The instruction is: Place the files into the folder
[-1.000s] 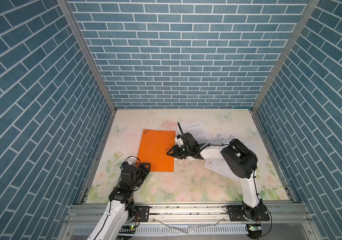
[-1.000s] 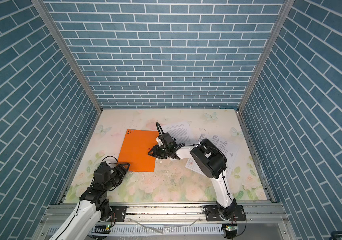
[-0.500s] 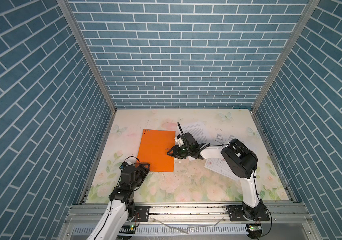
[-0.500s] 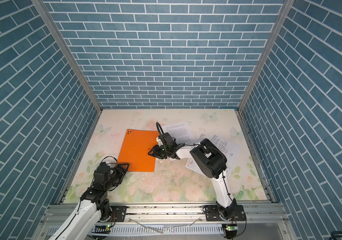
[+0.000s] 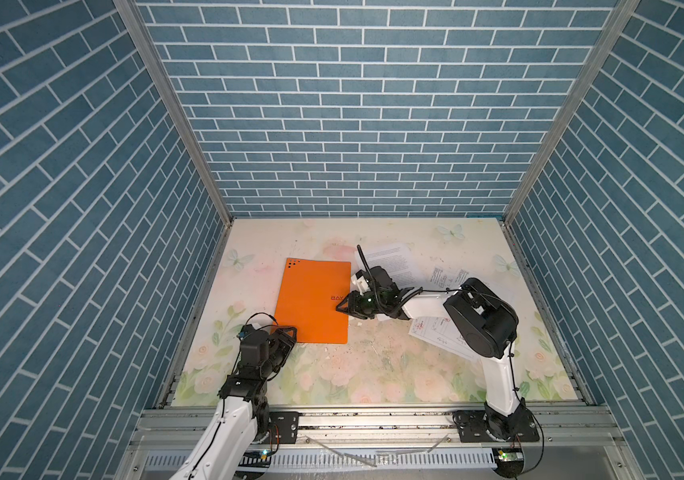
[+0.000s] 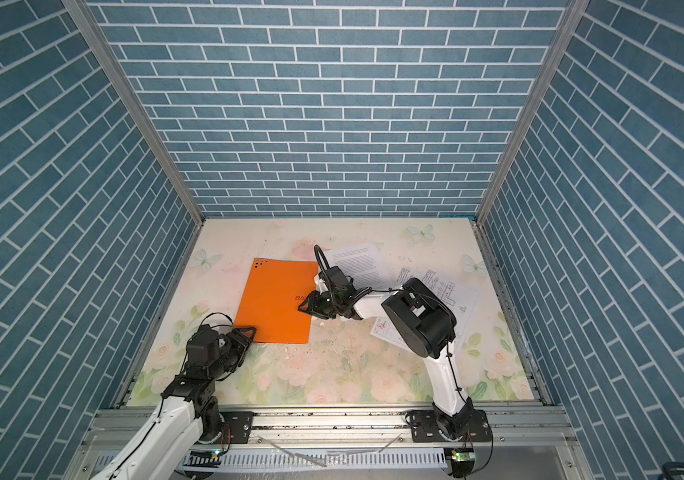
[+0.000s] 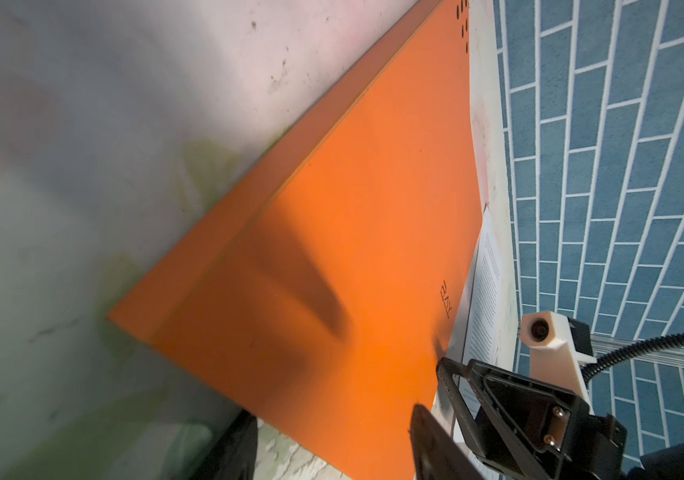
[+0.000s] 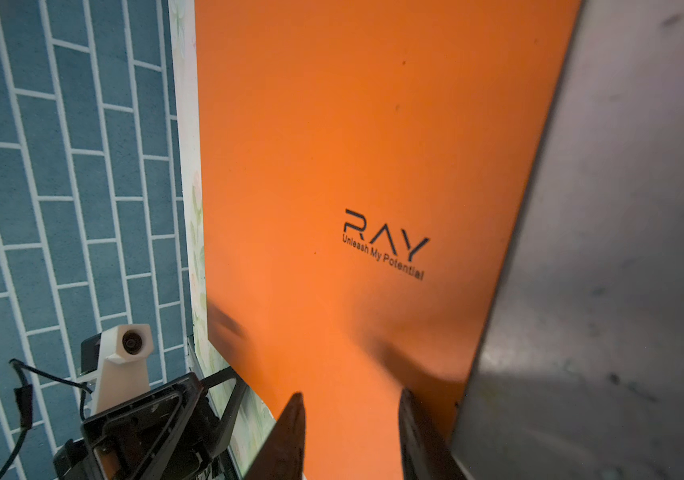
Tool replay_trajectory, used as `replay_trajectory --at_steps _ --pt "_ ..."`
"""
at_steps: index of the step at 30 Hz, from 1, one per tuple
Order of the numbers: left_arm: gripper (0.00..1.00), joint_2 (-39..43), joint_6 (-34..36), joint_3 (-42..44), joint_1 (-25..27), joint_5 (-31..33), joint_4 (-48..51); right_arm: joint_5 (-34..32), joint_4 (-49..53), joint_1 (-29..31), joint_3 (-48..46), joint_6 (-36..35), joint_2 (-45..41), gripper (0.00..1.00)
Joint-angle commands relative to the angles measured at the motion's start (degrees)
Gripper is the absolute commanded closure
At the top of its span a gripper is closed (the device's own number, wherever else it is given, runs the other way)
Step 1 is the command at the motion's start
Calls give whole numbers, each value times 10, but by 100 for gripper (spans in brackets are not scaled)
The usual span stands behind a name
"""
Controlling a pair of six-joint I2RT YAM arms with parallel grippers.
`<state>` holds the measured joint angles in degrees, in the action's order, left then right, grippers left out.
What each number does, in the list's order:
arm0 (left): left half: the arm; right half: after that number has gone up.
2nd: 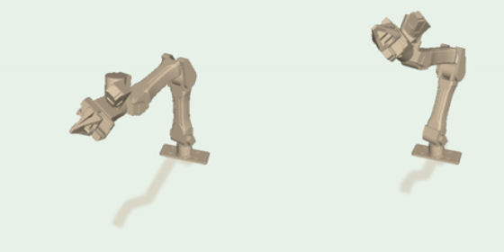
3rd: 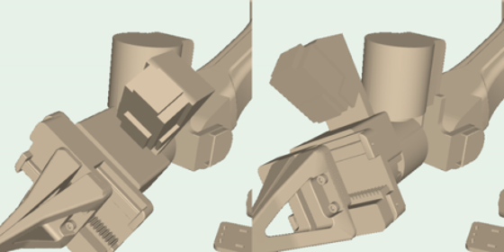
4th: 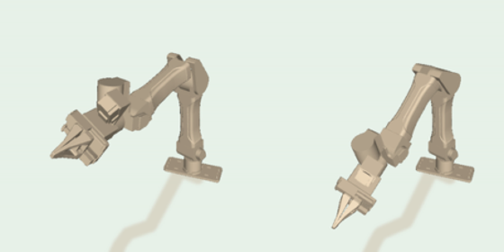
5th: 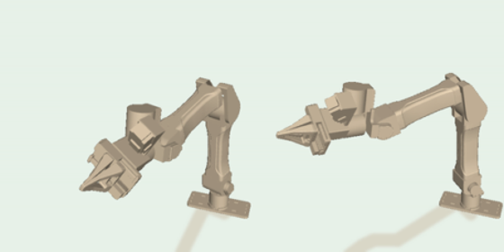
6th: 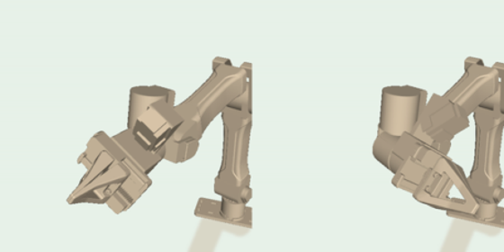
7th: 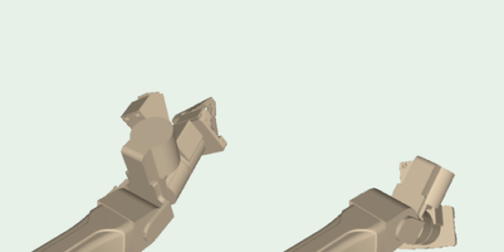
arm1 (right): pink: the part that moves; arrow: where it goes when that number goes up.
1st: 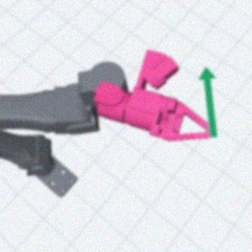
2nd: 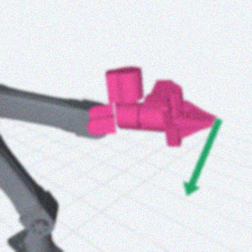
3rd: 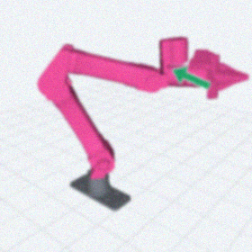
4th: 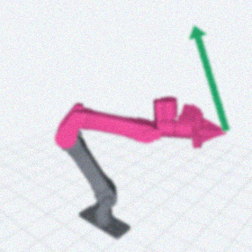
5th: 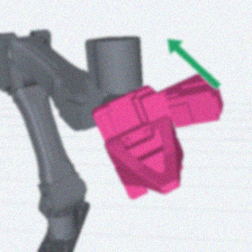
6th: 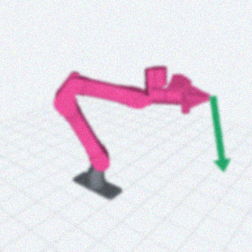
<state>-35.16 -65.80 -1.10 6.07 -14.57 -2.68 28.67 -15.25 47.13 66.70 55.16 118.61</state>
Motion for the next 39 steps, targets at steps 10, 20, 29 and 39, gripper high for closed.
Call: replay_trajectory --at_steps 10,20,29,39 --pt "45 -32 5 18 -11 -1 -57 -25 62 -2 -39 -12 6 63" --pt "51 -80 1 26 -11 -2 -141 -24 60 -2 -44 -12 6 63" --pt "61 -125 -2 37 -11 2 -232 -23 62 -2 -46 -12 7 64" --pt "75 -157 18 38 -11 1 -282 -20 67 -2 -35 -12 8 64"
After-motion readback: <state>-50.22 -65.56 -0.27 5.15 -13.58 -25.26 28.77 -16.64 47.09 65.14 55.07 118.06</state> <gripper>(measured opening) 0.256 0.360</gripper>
